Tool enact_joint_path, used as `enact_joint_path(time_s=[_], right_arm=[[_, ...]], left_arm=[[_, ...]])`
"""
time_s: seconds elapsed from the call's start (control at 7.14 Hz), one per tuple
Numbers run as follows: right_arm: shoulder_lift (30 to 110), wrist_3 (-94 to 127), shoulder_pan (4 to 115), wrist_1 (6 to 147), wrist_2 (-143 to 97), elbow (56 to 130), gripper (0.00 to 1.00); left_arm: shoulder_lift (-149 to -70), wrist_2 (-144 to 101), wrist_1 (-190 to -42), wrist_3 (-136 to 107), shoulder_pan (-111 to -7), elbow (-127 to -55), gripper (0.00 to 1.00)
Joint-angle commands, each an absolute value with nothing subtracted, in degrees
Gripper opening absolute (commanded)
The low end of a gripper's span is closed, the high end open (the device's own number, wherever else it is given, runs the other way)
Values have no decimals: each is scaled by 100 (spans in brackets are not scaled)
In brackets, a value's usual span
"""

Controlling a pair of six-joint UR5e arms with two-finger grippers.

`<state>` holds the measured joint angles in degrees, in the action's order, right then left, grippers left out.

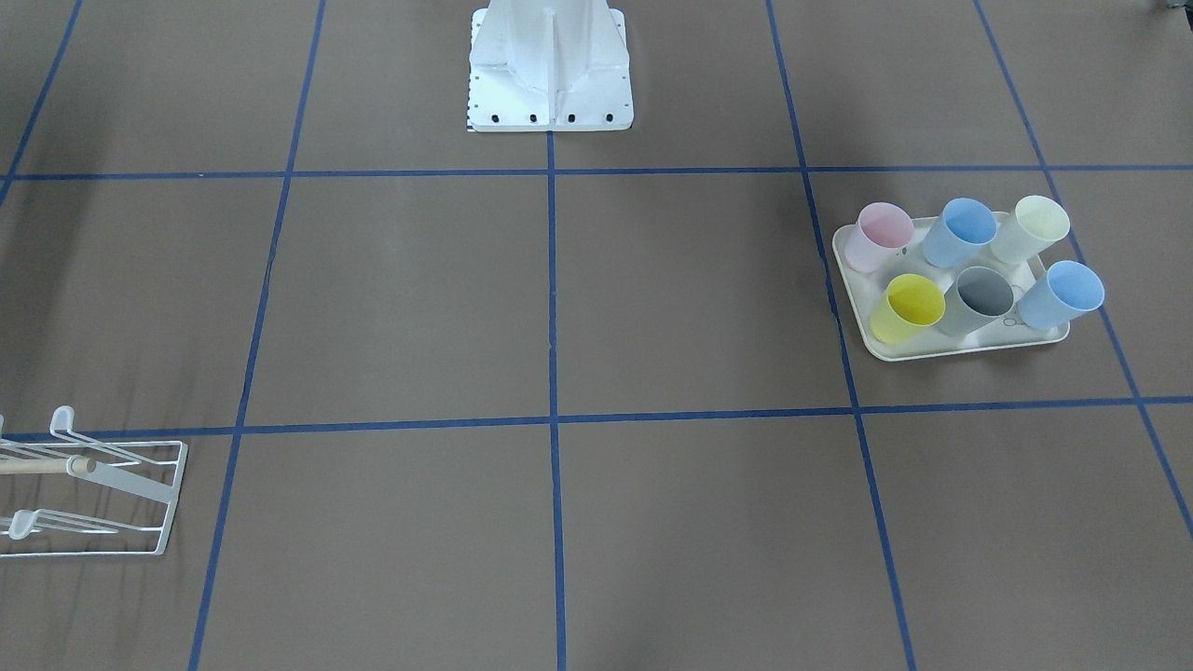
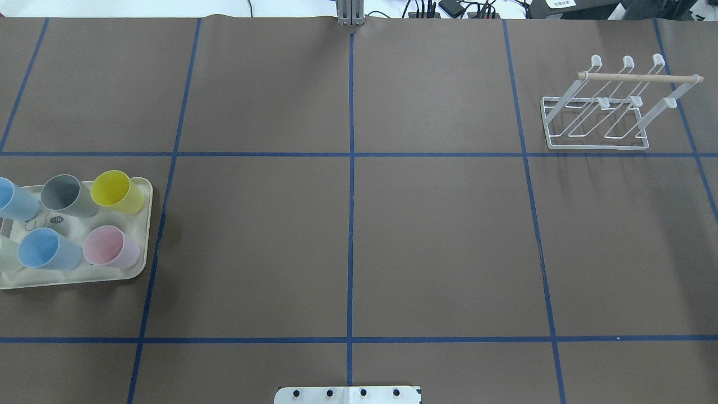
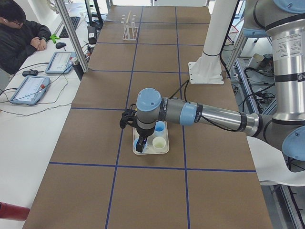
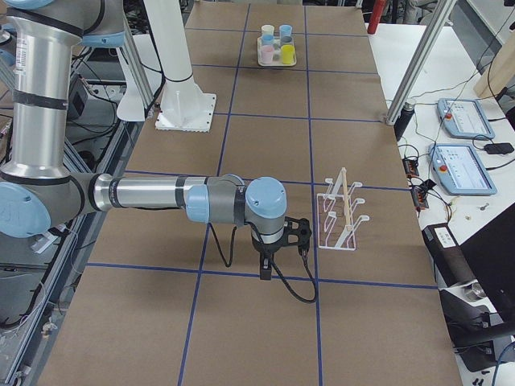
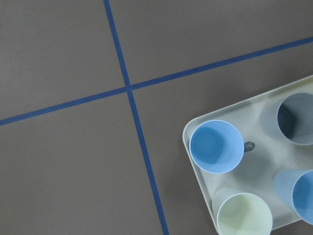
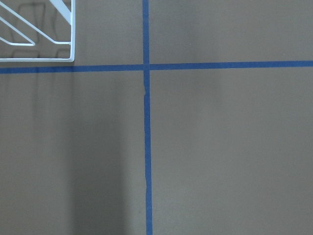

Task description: Transfer IKEA cup to right arm and place on rack

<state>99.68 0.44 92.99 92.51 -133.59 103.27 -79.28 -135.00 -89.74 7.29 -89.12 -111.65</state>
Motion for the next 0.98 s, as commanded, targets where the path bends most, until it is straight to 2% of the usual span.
enact_joint_path(time_s=[0.0,0.42,0.84], right_arm=[[9967,44,9299,9246,-13359,10336,99],[9976,44,9299,9246,-13368,10336,99],[9941,122,9281,9149,-13316,10310,99]], left_arm=[[-7954,-13491,-8965,729,-8912,-11232,100],[-7928,-13500,-8965,694,-8912,-11583,100],[-8015,-13561,-8982,650,-8912,-11619,100]])
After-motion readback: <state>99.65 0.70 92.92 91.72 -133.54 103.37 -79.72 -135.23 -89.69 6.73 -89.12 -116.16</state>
